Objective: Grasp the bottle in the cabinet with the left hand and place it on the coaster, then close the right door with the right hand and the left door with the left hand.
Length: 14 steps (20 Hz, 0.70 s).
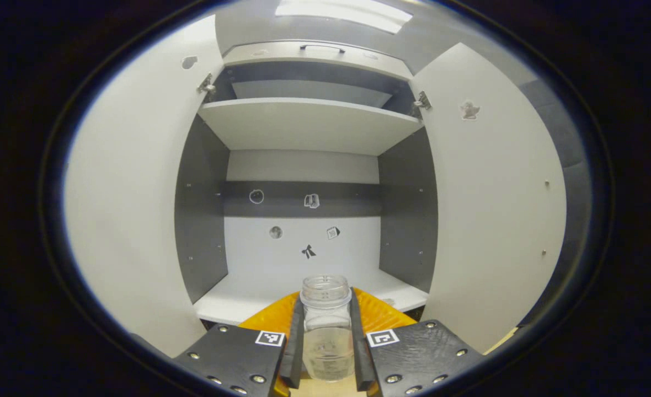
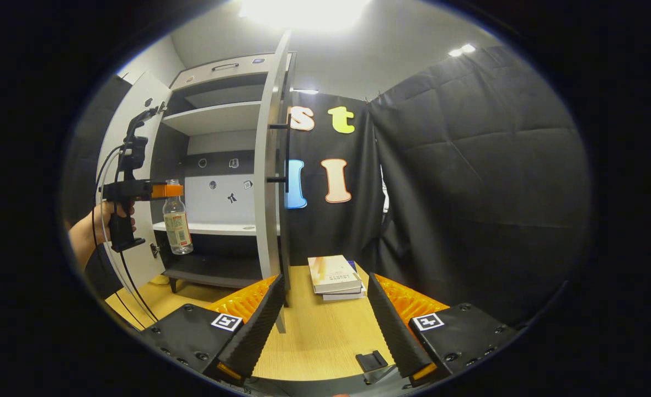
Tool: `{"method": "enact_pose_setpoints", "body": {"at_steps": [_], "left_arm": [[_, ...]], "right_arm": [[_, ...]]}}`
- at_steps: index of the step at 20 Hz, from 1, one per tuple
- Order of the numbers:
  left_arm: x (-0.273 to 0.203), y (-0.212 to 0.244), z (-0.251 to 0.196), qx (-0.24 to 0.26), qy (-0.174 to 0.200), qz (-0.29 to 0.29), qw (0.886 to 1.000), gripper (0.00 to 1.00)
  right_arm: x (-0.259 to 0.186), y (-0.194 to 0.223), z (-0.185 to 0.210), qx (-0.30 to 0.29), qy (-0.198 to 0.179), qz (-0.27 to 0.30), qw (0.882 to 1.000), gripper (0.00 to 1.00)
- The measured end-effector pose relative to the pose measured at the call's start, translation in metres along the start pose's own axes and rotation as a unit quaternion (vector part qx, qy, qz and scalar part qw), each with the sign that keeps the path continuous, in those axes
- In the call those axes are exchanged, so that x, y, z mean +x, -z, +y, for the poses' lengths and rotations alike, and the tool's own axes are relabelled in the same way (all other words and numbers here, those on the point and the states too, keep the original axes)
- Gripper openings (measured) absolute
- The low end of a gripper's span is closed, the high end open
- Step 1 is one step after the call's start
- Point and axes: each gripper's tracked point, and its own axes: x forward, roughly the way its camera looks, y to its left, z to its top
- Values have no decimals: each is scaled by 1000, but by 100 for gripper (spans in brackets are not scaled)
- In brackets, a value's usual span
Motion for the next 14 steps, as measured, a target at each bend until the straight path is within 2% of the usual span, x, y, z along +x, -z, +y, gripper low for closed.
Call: {"method": "enact_pose_setpoints", "body": {"at_steps": [8,12,14], "left_arm": [[-48,50,-17,-14,1,16,1000,39],[-61,82,-20,-18,-1,31,999,39],[-68,96,-21,-21,1,37,999,39]], "right_arm": [[-10,12,7,-5,-29,7,1000,96],[-10,19,9,-8,-34,9,999,94],[-11,24,10,-8,-33,11,999,96]]}}
